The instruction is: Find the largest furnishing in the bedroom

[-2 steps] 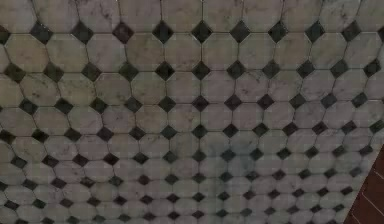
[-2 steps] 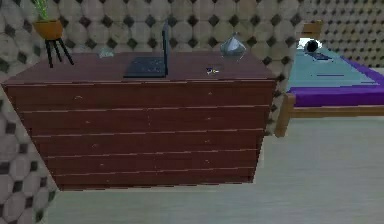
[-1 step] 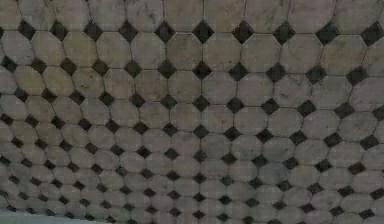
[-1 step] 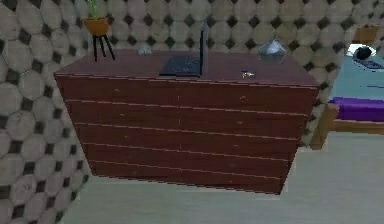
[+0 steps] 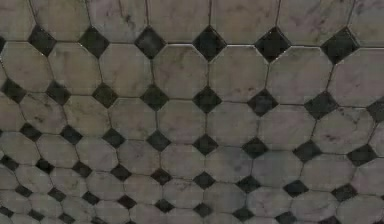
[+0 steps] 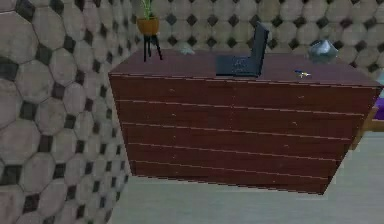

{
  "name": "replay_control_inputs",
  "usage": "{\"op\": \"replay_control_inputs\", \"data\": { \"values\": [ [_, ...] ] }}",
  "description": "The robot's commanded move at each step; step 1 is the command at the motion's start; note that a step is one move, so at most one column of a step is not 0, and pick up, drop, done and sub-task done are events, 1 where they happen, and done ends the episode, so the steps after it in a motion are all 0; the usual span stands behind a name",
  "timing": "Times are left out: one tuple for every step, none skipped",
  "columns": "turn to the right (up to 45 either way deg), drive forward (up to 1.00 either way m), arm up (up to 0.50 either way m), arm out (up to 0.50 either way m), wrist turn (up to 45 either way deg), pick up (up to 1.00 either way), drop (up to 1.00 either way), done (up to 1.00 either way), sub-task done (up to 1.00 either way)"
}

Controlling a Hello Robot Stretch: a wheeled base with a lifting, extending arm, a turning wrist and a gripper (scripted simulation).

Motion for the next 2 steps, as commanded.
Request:
{"op": "replay_control_inputs", "data": {
  "values": [
    [-45.0, 0.00, 0.00, 0.00, 0.0, 0.00, 0.00, 0.00, 0.00],
    [-45.0, 0.00, 0.00, 0.00, 0.0, 0.00, 0.00, 0.00, 0.00]
  ]
}}
